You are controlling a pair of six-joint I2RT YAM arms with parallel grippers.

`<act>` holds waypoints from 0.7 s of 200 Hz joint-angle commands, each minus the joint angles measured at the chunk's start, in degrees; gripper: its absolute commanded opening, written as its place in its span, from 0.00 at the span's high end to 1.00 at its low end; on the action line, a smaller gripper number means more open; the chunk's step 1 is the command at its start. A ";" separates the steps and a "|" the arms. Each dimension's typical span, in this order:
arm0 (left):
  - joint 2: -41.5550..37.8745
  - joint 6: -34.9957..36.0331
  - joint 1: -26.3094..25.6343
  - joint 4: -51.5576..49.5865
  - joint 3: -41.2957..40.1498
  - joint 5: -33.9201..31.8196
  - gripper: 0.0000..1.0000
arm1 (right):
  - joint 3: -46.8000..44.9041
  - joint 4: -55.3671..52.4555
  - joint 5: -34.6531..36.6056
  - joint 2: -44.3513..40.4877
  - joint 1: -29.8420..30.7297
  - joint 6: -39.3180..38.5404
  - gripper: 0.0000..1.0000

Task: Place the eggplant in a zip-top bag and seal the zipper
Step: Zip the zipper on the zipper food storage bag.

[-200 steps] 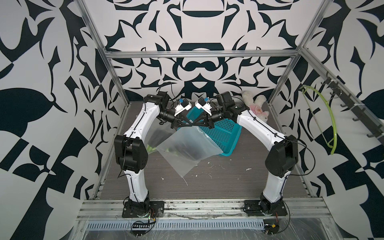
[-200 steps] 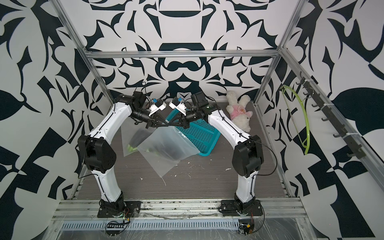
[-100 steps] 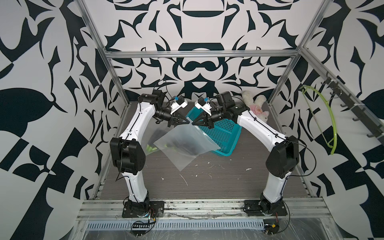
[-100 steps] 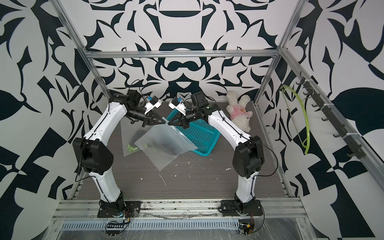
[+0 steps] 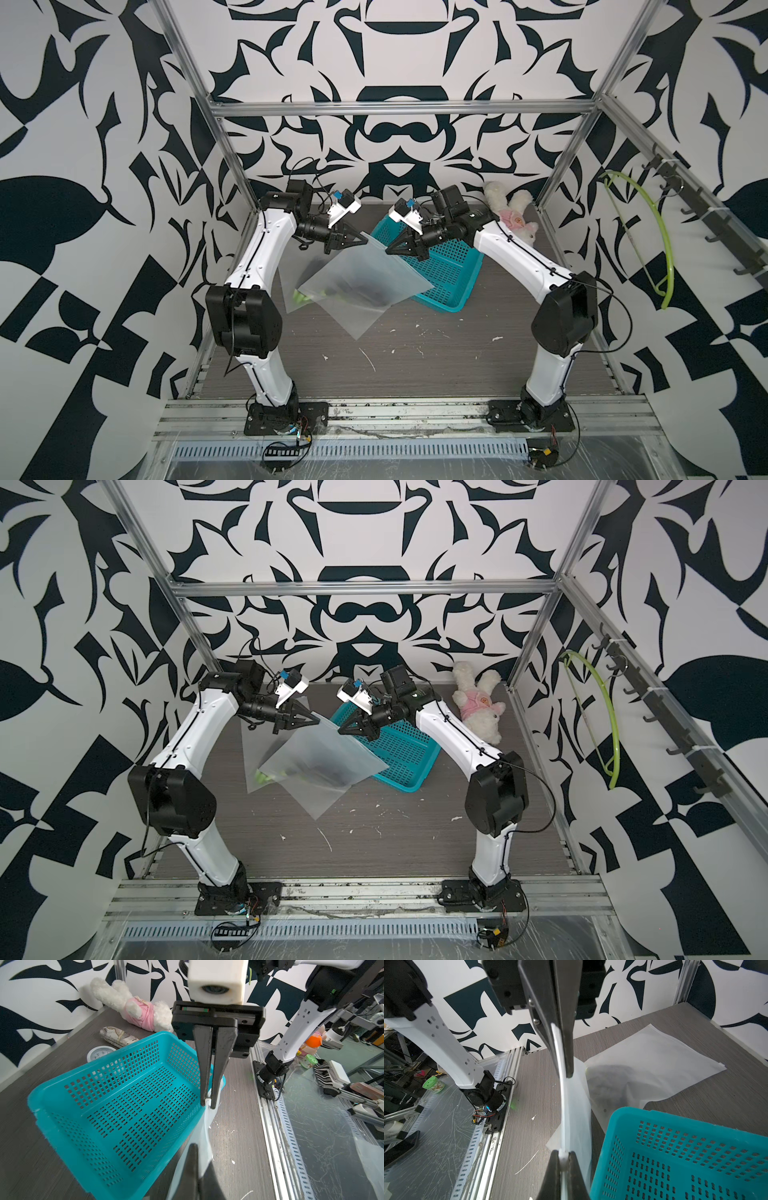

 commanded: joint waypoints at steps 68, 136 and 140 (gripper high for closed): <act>-8.47 -17.72 5.64 21.47 -7.91 -2.28 1.00 | -7.68 -7.90 7.33 -5.31 -2.75 -0.81 0.98; -10.17 -23.35 7.40 27.91 -9.90 -6.10 1.00 | -16.51 -5.19 11.09 -10.47 -4.37 0.95 0.98; -10.39 -23.69 7.52 28.36 -10.01 -6.21 1.00 | -16.87 -5.21 11.41 -10.70 -4.60 1.18 0.99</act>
